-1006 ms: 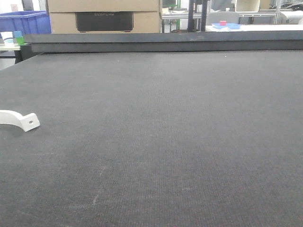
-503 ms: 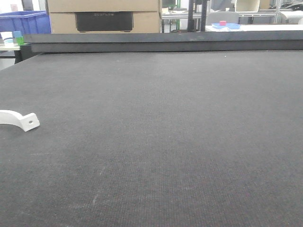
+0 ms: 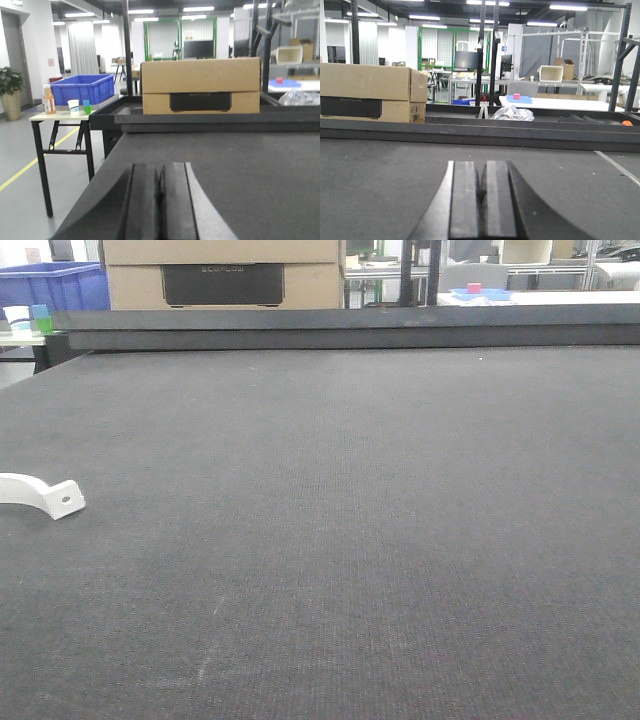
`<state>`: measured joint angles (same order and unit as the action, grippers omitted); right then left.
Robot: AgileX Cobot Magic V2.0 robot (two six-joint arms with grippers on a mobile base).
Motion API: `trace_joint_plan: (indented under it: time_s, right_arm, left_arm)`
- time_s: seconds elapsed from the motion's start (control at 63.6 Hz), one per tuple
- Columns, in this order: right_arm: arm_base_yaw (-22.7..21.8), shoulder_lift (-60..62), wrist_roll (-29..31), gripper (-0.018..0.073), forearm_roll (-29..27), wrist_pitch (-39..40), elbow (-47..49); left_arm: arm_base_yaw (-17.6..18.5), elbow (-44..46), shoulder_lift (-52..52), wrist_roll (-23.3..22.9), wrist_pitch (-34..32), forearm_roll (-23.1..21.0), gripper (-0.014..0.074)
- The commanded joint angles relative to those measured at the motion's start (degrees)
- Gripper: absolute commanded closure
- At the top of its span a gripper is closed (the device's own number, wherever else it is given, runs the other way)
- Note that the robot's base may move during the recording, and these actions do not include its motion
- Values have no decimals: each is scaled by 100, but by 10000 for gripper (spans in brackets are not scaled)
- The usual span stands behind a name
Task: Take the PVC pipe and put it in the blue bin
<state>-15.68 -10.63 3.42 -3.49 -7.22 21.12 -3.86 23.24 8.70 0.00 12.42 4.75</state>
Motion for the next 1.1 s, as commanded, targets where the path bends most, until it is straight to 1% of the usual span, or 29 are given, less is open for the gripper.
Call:
trace_joint_plan:
  time_s: [0.0,0.063,0.157,0.204,0.283,0.33,0.424,0.597,0.692,0.88,1.022,1.053,1.085]
  right_arm:
    - [36,-588,16,727,41,-376,450]
    - [36,-1015,16,727,41,-860,838]
    - [36,-1865,16,727,41,-1864,1422]
    - [36,-2209,16,727,41,-2196,1658]
    - [36,-2859,16,727,41,-2666,1910]
    - [36,-3164,16,727,41,-2802,1978]
    - [36,-3801,16,727,41,-3068,2001]
    - [36,-4596,16,727,28,-3345,2001]
    - [36,-4863,16,727,-45,-3488,2001]
    - [8,-5525,-60,727,-115,-3738,2045]
    - [-281,-6187,-157,723,-115,-4307,2500]
    - [-342,-6344,-157,713,-115,-4431,2627]
    - [-413,-6497,-157,683,-115,-4529,2755]
  left_arm:
    - [18,718,736,0,601,131,707]
    - [18,1186,1264,0,1283,238,707]
    - [18,1929,2239,0,2292,296,707]
    - [18,2263,2777,0,2686,305,707]
    - [18,2575,3390,0,3107,305,707]
    - [18,2694,3778,0,3208,293,707]
    - [18,2722,4391,0,3208,162,707]
    - [18,2722,5355,0,3254,-475,707]
    - [18,2722,5740,0,3333,-709,707]
    - [18,2722,6175,0,3684,-734,707]
    - [18,2722,6251,0,3944,-739,707]
    - [18,2722,6251,0,3959,-739,707]
    - [18,2722,6251,0,3959,-739,707]
